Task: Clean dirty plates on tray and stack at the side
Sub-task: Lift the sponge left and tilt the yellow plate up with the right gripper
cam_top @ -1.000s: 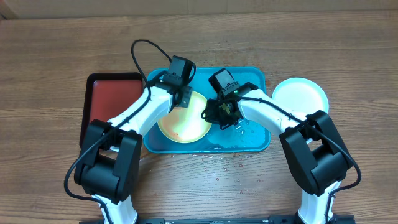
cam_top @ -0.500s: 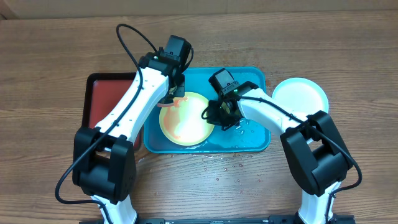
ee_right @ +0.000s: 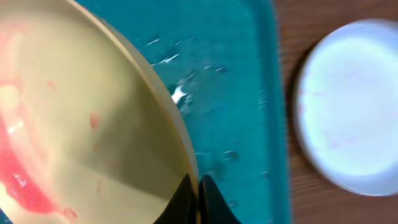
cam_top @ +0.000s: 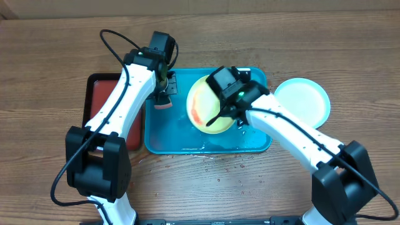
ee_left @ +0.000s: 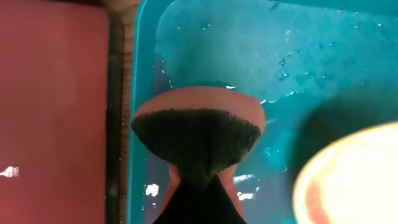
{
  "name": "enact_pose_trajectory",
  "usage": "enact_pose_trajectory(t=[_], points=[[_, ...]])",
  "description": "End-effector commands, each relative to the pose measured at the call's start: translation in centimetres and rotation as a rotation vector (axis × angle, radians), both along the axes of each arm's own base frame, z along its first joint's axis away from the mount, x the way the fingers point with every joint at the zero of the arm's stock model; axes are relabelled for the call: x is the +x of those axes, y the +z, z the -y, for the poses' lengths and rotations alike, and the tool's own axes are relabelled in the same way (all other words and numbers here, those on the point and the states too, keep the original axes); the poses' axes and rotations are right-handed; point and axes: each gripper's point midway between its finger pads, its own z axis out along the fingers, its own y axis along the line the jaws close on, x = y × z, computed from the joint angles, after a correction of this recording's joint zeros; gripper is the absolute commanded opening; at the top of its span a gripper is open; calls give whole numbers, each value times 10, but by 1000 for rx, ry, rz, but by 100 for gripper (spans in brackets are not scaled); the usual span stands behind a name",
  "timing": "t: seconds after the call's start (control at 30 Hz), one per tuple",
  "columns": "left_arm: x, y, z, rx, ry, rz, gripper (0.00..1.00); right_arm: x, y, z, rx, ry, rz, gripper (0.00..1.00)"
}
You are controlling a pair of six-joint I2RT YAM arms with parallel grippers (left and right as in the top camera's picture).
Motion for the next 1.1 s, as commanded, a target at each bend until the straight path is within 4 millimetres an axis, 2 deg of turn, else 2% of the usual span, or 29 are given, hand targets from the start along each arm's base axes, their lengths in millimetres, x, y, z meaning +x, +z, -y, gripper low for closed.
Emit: enact_pose_trajectory(t=[0.0, 0.13, 0.23, 0.47, 0.67, 0.9, 0.97, 1.07], points=[[5, 15, 3, -28, 15, 41, 4, 11, 55, 14, -181, -35, 249, 4], [3, 14, 4, -34, 13, 35, 5, 1, 95, 20, -266, -98, 431, 4], [3, 13, 5, -40, 11, 33, 4, -5, 120, 16, -316, -89, 537, 4], [4, 14, 5, -41, 11, 39, 4, -15, 150, 4, -395, -66, 682, 4], [4, 14, 5, -41, 11, 38, 4, -26, 191, 3, -532, -97, 884, 4], [4, 14, 5, -41, 11, 39, 4, -27, 189, -3, -496, -88, 880, 4], [4, 14, 5, -41, 11, 39, 4, -24, 176, -6, -439, -76, 824, 4], [4, 14, 5, -41, 11, 38, 4, -14, 139, -9, -297, -57, 653, 4]])
